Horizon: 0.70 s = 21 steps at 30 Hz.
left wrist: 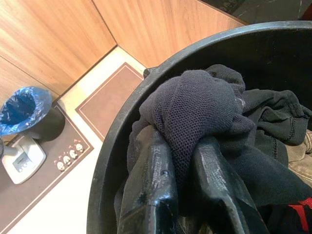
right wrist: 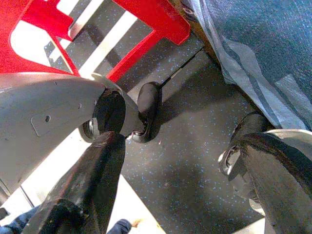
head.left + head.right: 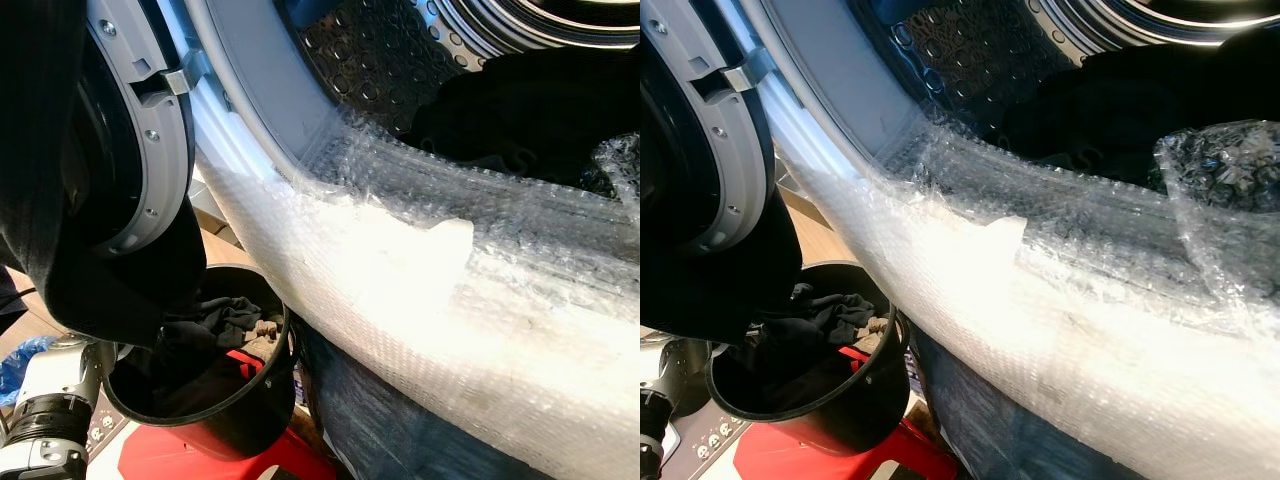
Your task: Clothes washing
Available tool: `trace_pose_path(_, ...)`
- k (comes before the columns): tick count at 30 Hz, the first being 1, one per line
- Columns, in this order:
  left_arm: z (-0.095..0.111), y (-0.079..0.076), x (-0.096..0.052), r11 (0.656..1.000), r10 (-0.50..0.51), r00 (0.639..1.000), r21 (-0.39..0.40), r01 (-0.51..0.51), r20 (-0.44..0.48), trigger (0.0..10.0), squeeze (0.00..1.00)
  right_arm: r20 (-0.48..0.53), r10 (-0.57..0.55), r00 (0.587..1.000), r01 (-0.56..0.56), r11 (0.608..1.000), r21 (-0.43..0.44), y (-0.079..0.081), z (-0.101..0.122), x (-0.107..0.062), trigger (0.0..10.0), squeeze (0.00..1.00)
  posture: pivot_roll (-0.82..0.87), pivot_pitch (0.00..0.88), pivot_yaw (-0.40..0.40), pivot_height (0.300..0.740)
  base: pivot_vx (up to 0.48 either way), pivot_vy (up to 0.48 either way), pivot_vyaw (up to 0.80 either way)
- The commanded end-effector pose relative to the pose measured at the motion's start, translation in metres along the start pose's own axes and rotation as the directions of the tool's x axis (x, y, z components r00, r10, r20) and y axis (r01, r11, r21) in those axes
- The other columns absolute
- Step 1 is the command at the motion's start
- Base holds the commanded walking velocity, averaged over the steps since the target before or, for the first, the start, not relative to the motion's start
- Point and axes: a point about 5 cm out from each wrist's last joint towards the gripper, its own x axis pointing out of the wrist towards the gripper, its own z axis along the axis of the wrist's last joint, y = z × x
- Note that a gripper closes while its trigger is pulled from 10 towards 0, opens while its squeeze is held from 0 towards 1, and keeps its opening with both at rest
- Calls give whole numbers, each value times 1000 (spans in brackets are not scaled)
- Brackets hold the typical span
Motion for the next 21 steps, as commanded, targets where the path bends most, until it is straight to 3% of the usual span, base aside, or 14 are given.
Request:
trace_pose_path(1,2,8,-3,1000,21,1000,-12,-21,12,0,0,-91,84,992,-78,995,63,37,-23,0,10000,0,-8,101,180,740,0,0,0)
trace_pose_path(19,2,8,-3,1000,21,1000,-12,-21,12,0,0,-91,84,992,-78,995,63,37,-23,0,10000,0,-8,101,180,740,0,0,0)
trace_pose_path(20,4,6,-5,1000,7,1000,-7,-7,27,0,0,-91,84,992,-78,995,63,37,-22,0,10000,0,-7,102,180,740,0,0,0)
trace_pose_path(21,6,-9,-20,962,-221,975,170,213,32,0,0,-86,85,993,-80,995,58,37,-19,1,10000,0,0,105,180,740,0,0,0)
